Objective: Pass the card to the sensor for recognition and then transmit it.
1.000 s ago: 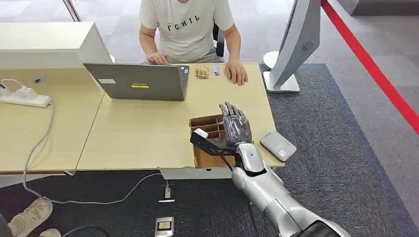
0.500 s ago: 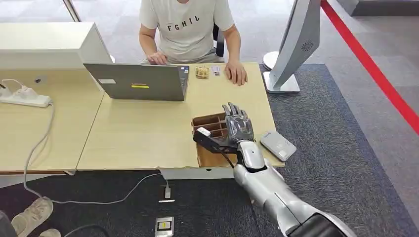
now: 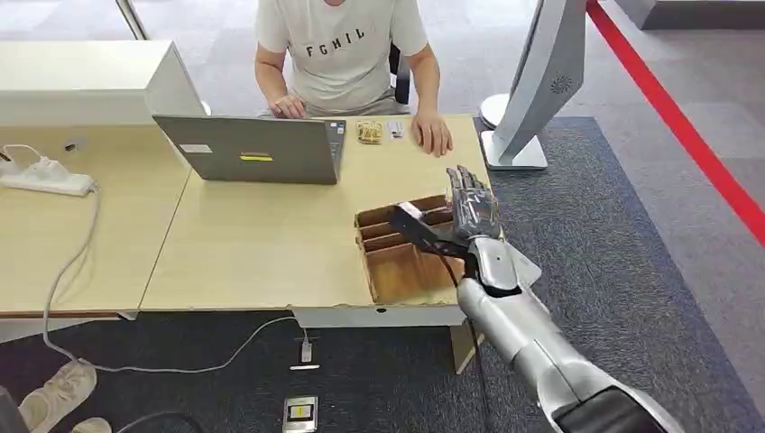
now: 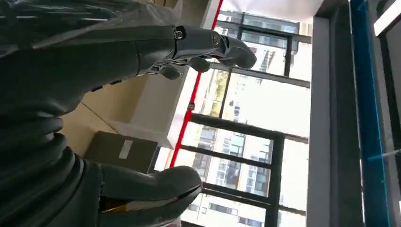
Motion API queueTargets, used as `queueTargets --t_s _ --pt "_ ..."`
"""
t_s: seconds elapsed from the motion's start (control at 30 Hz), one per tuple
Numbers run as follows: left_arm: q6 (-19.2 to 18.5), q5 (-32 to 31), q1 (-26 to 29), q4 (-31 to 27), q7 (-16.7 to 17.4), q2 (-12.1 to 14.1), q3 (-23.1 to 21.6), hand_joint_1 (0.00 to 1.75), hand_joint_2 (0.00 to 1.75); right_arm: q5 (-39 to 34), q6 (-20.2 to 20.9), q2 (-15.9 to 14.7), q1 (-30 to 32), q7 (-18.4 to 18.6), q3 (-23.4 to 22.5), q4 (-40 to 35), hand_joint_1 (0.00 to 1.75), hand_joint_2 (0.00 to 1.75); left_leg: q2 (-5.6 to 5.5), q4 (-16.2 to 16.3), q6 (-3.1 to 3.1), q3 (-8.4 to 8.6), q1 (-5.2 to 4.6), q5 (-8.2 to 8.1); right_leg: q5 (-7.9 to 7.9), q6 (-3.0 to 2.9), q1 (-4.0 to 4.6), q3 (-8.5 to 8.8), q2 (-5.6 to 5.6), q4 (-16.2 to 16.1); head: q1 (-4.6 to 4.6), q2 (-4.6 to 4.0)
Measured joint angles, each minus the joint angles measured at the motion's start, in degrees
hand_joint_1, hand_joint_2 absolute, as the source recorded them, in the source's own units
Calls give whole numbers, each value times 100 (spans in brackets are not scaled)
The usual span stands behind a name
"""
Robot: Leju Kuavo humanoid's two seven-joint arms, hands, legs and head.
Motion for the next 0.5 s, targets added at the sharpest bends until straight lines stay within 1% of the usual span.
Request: queueTargets --t_s 0.1,0.23,0.27,0.4,0.5 --pt "0 211 -19 -4 0 136 28 0 175 -101 98 -289 162 39 -164 -496 0 175 3 0 0 0 0 -1 1 0 0 -2 7 0 0 0" --pt "0 338 -34 -18 0 258 48 0 175 -77 214 -551 317 146 -293 -964 0 175 2 0 0 -1 0 -1 0 0 0 -2 6 0 0 0" --pt "0 351 -35 -26 0 284 57 0 175 -44 232 -604 354 175 -311 -1055 5 175 2 -1 0 -2 0 -1 0 0 0 -1 6 0 0 0" --pt "0 366 -61 -52 0 352 79 0 175 61 260 -737 421 216 -363 -1247 5 175 3 -1 0 -2 0 -1 0 0 0 -2 6 1 0 0" --pt "0 347 -71 -79 0 387 87 0 175 89 245 -754 426 87 -356 -1255 5 175 2 -2 0 -3 0 -1 0 0 0 -2 6 2 0 0"
